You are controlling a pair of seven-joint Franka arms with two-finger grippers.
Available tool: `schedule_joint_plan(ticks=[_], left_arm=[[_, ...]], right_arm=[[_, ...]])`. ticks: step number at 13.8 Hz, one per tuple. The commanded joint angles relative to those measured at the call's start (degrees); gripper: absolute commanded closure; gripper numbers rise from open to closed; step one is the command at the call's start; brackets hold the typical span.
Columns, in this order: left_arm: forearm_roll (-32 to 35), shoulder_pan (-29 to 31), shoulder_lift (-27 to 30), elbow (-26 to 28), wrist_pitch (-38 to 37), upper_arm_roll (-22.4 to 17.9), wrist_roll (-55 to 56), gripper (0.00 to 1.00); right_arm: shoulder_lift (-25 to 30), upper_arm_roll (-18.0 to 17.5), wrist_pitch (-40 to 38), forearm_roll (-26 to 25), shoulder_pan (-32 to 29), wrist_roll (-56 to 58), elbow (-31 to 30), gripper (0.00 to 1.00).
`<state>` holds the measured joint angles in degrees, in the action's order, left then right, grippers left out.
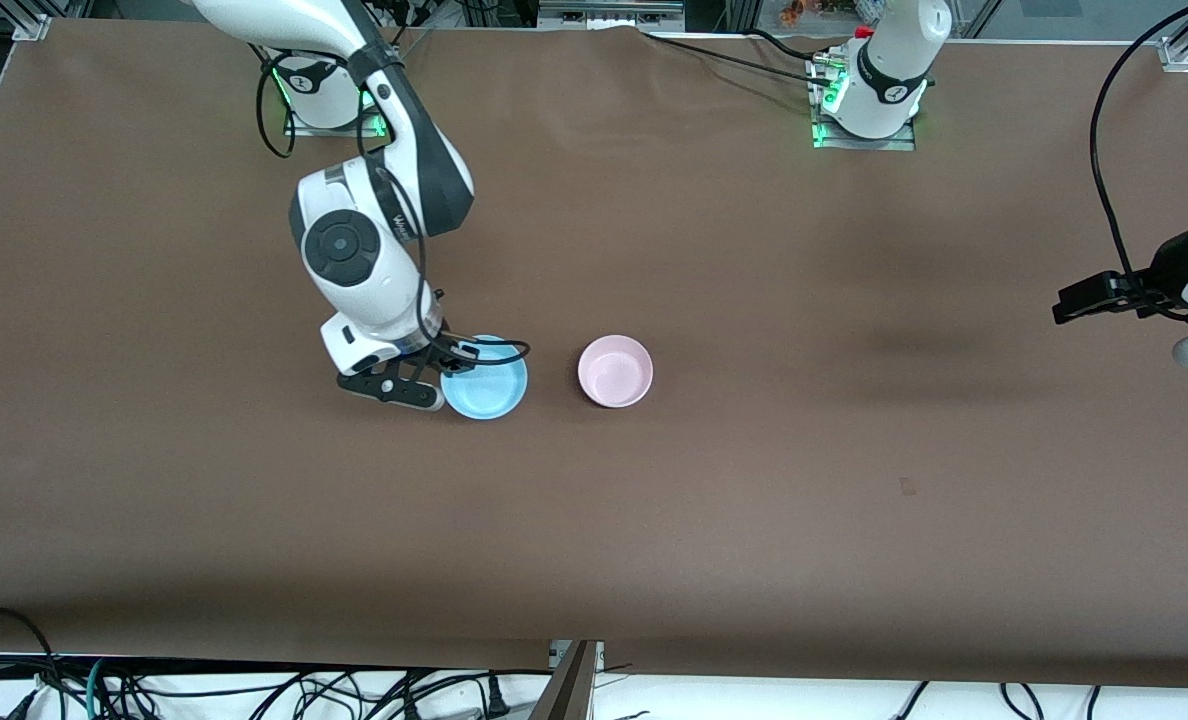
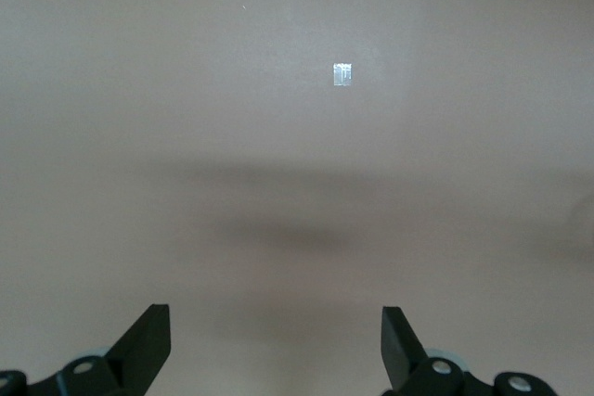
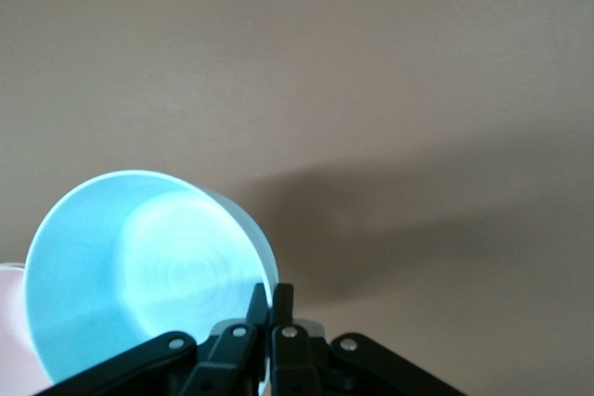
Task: Stack pink and blue bowls on white bowl
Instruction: 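Carry the blue bowl with the right gripper over the pink bowl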
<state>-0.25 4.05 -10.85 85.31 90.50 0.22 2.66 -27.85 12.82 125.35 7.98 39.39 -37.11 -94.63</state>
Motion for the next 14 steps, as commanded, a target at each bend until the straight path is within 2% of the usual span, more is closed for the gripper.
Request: schedule_joint_plan(ticks=[1, 5, 9, 14], left_arm=[[-0.63, -0.10, -0.57, -1.55, -1.21, -0.05, -0.91, 0.00], [-0.46, -0.10, -0.57, -1.55, -1.21, -0.05, -0.91, 0.00], [-0.46, -0.10, -0.57, -1.55, -1.21, -0.05, -0.91, 0.00], [-0.63, -0.18, -0.57, -1.55, -1.21, -0.05, -0.91, 0.00]], right_arm=[[-3.86, -0.43, 0.51, 0.11, 1.13, -3.83, 6.11, 1.00], [-8.17, -4.64, 1.20, -0.33, 2.00, -10.25, 11.13, 1.00], [-11.08, -5.09, 6.56, 0.02, 3.49, -12.45, 11.40, 1.00], [-11.70, -6.93, 6.75, 0.11, 4.38, -14.91, 11.40, 1.00]])
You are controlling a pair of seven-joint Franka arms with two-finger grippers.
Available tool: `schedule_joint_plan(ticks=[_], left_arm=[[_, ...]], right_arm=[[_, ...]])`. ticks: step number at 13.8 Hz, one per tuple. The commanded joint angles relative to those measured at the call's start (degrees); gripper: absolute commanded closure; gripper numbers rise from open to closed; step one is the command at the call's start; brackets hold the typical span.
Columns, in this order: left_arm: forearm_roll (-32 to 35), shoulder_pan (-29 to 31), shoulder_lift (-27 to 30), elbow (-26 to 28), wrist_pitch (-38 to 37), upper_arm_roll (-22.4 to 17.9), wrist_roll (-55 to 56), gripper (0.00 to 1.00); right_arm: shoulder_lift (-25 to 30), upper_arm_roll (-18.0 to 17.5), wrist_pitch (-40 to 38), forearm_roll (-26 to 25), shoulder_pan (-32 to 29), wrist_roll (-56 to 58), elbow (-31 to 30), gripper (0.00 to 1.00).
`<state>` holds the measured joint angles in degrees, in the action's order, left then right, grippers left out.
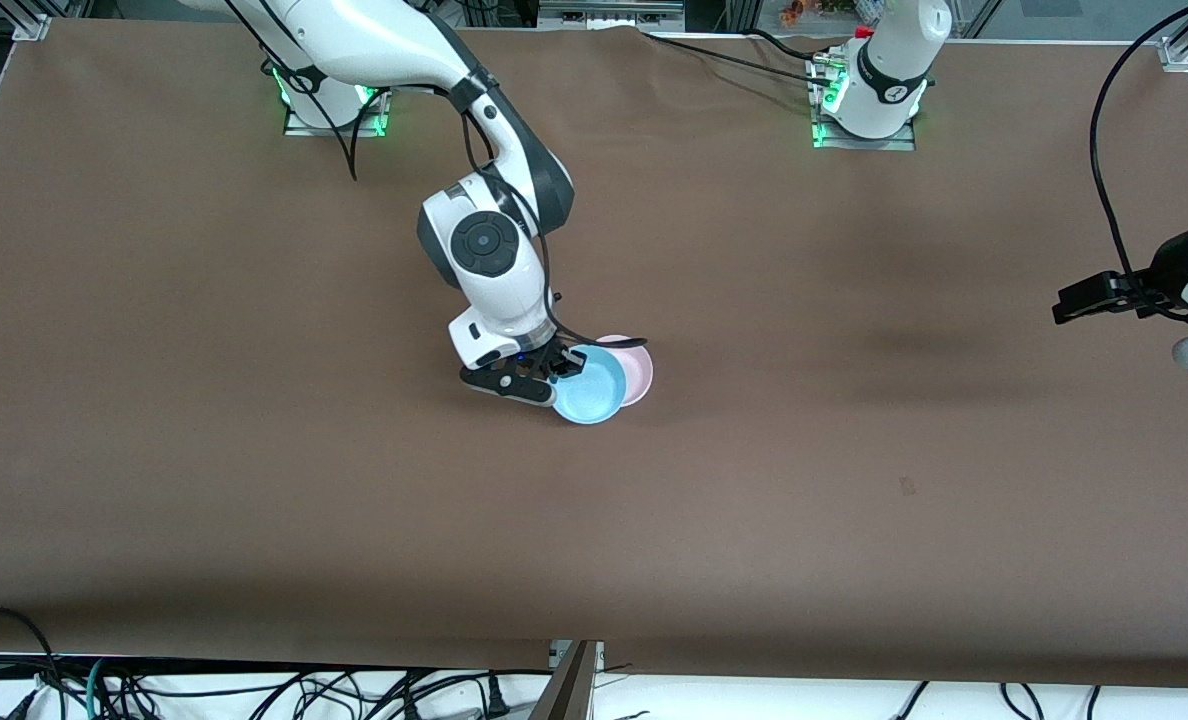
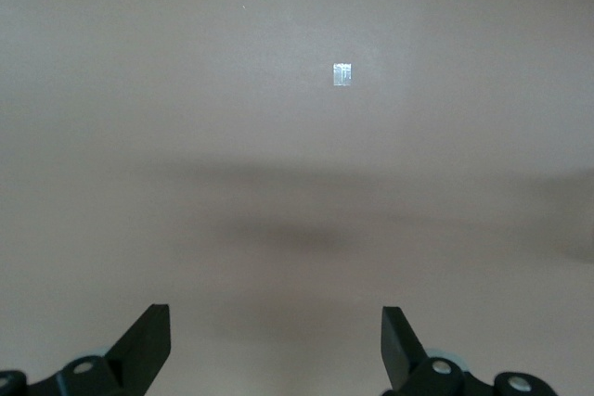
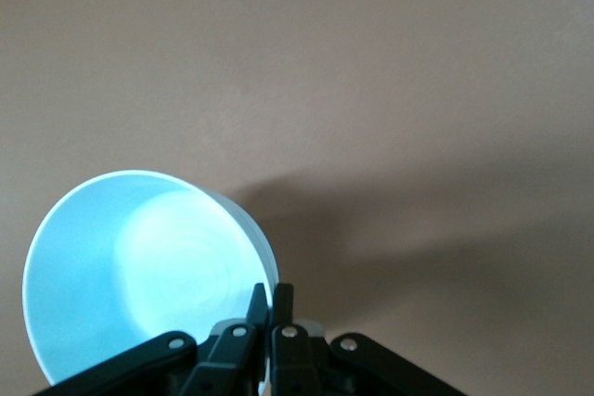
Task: Stack pink and blue bowls on white bowl
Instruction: 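Lower the blue bowl into the pink bowl with the right gripper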
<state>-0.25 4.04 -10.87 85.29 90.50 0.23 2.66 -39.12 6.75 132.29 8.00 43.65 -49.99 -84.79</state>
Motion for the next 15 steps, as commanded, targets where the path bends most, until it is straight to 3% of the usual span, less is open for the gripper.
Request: schedule_joint_plan(ticks=[1, 15], left_arm=[[-0.54, -0.09, -0.55, -1.53, -1.20, -0.05, -0.90, 0.00], [-0.54, -0.17, -0.55, -1.62, -1.20, -0.05, -0.99, 0.00]], right_arm=[[-0.43, -1.47, -0.19, 0.08, 0.12, -2.65, 1.55, 1.00], [-4.56, -2.35, 4.03, -0.79, 1.79, -3.71, 1.47, 1.00]])
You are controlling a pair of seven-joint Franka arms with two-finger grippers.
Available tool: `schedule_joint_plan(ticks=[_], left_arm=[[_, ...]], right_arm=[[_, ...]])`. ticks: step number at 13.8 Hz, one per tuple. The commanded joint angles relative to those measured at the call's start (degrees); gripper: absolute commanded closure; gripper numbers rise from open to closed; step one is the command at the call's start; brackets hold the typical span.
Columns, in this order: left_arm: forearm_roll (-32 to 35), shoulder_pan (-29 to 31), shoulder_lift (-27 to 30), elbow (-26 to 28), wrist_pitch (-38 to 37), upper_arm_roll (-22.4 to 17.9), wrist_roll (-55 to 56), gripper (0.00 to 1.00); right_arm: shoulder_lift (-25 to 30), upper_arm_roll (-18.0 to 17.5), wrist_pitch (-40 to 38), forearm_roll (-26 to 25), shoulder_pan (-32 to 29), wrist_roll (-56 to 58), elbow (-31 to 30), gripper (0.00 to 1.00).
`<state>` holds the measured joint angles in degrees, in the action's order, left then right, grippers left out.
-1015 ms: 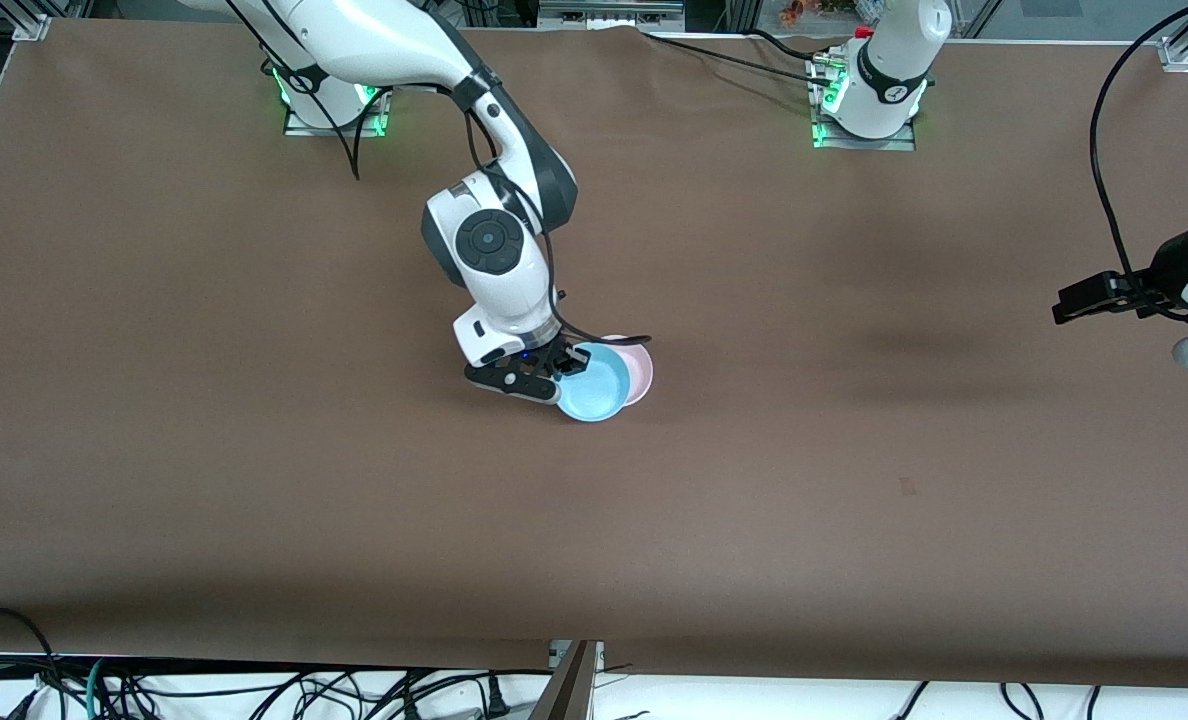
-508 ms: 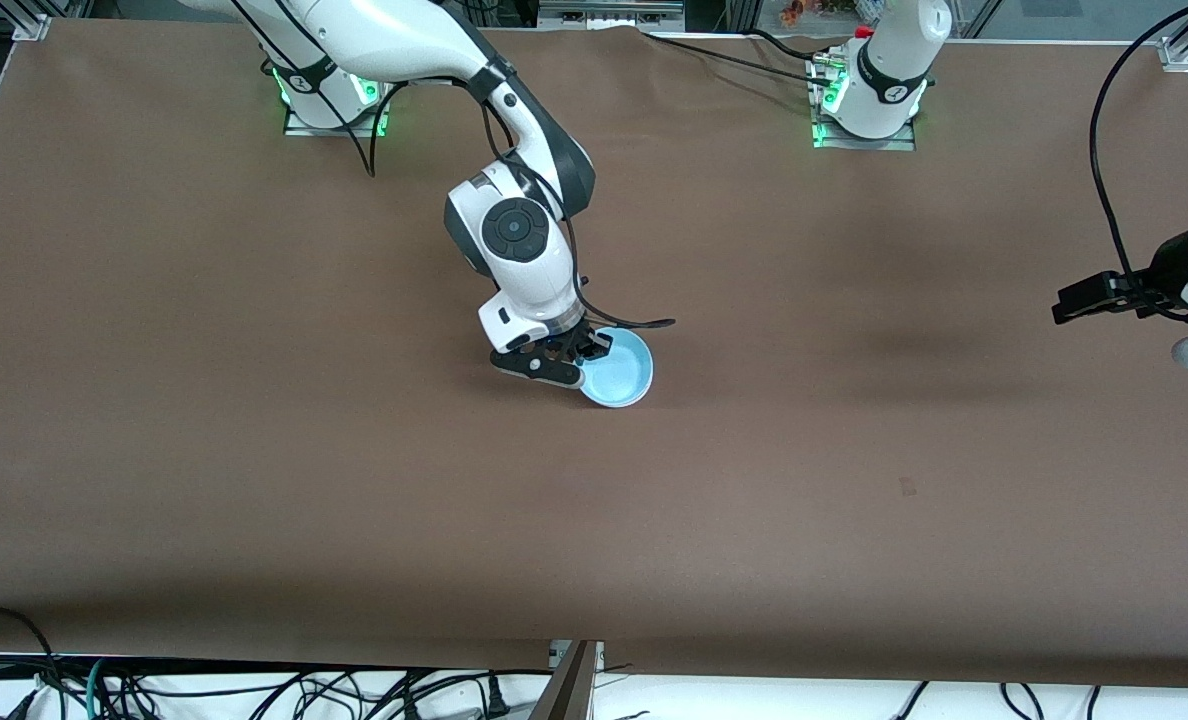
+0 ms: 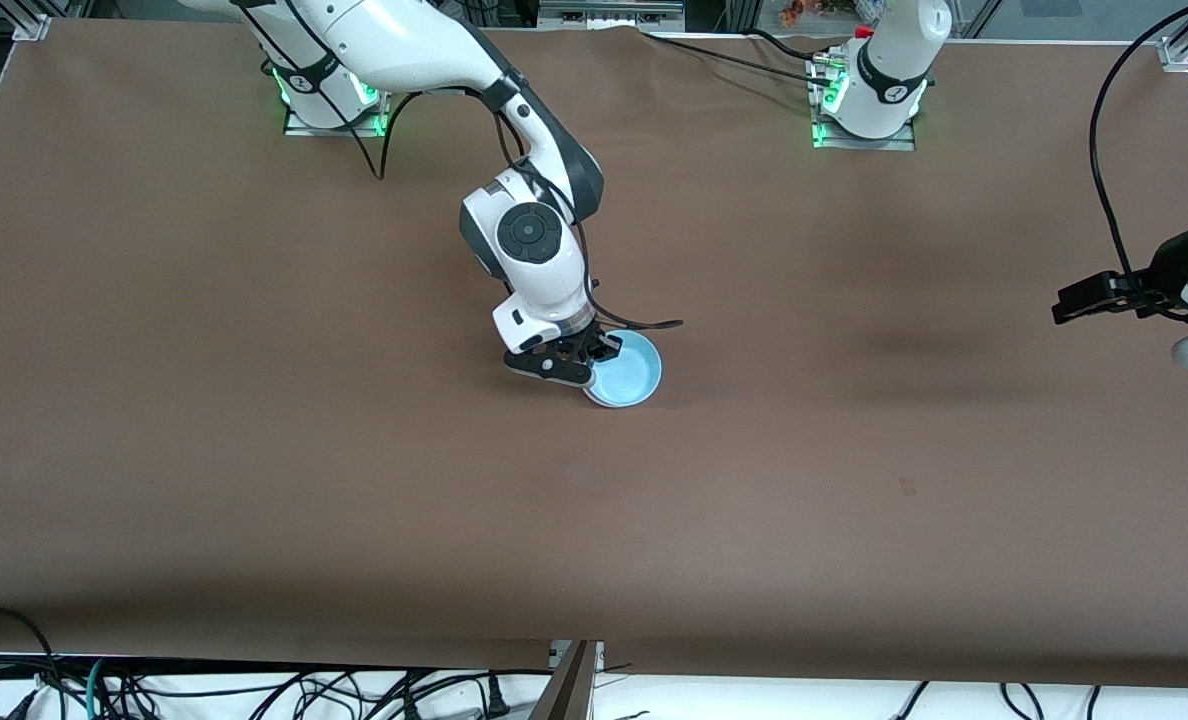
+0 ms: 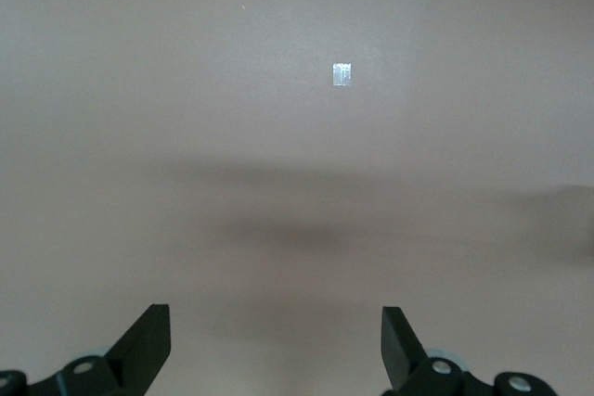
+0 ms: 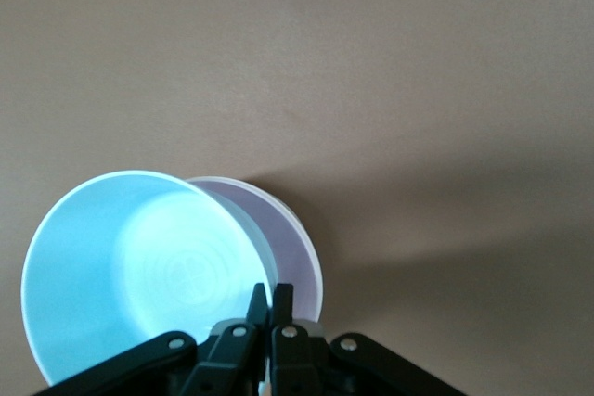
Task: Stack pink and blue bowls on white bowl
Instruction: 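Lower the blue bowl into the pink bowl with the right gripper, then open the right gripper and withdraw it from the stacked bowls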
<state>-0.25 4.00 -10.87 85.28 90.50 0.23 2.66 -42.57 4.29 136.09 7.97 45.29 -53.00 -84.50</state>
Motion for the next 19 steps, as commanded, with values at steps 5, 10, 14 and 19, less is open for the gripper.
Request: schedule_joint_plan(ticks=[5, 10, 14, 19], left_arm=[[-0.54, -0.13, -0.55, -1.61, -1.20, -0.05, -0.91, 0.00], [-0.54, -0.13, -0.55, -1.61, -1.20, -0.05, -0.99, 0.00], [-0.46, -0.13, -0.55, -1.53, -1.20, 0.04, -0.99, 0.00], [-0.54, -0.13, -0.55, -1.61, -1.20, -0.05, -0.99, 0.00]], right_arm=[[-2.51, 0.28, 1.71, -1.03, 0.07, 0.00, 1.18, 1.00], [-4.01, 0.37, 4.53, -1.03, -0.11, -0.08, 1.18, 0.85], [-3.57, 0.63, 4.45, -0.94, -0.37, 0.27, 1.27, 0.48], [-2.17, 0.81, 3.92, -0.94, -1.34, 0.80, 1.97, 0.43]])
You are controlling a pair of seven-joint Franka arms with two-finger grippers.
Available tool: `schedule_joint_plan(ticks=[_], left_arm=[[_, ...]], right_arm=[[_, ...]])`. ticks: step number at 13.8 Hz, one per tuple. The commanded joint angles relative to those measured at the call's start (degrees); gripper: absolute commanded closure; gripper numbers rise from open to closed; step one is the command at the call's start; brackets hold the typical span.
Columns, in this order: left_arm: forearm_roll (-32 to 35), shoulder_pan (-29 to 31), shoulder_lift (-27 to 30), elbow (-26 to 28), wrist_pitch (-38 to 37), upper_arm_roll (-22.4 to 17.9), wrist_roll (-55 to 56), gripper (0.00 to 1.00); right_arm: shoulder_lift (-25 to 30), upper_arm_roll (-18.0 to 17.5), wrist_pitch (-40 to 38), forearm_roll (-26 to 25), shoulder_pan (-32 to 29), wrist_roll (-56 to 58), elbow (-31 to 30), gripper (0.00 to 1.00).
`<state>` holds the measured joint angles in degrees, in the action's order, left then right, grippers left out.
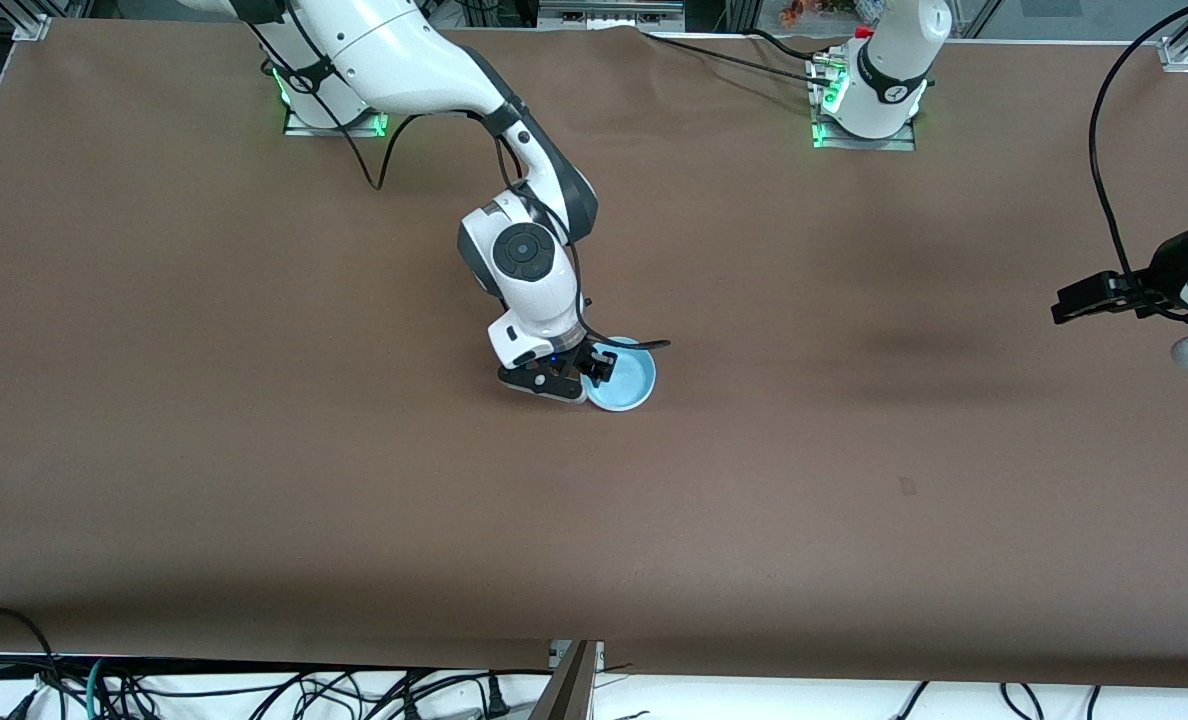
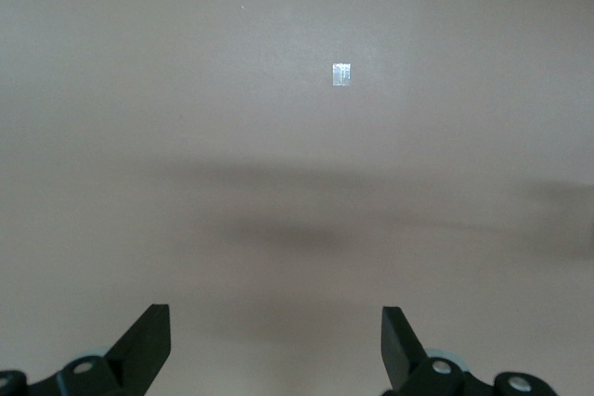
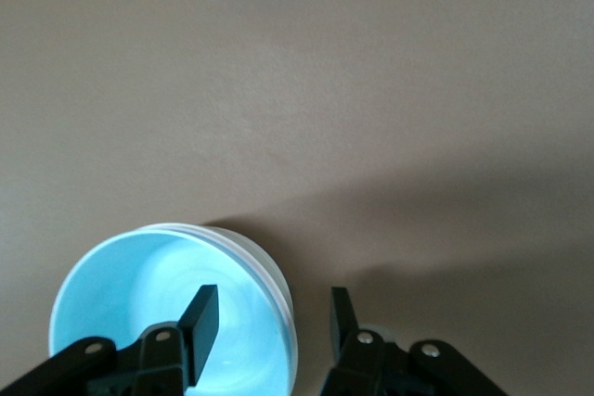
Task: Stack pink and blue bowls on white bowl
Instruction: 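Open the right gripper and withdraw it from the stacked bowls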
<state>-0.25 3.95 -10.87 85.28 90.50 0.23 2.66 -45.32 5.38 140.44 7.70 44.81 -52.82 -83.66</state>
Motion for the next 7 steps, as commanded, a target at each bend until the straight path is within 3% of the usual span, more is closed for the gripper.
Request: schedule_joint_plan(ticks=[1, 4, 7], left_arm=[[-0.54, -0.09, -0.55, -1.61, -1.20, -0.05, -0.99, 0.00], [-0.54, 0.00, -0.55, -1.61, -1.20, -0.05, -0.99, 0.00], [-0.63, 0.00, -0.55, -1.61, -1.20, -0.05, -0.99, 0.00]], right_arm=[[1.19, -0.29, -1.47, -0.85, -1.47, 0.70, 1.14, 0.44], [6.80, 0.59, -15.14, -0.50, -4.63, 5.16, 3.40, 0.44], [11.12, 0.68, -32.19, 0.12, -10.16, 11.05, 10.95, 0.43]])
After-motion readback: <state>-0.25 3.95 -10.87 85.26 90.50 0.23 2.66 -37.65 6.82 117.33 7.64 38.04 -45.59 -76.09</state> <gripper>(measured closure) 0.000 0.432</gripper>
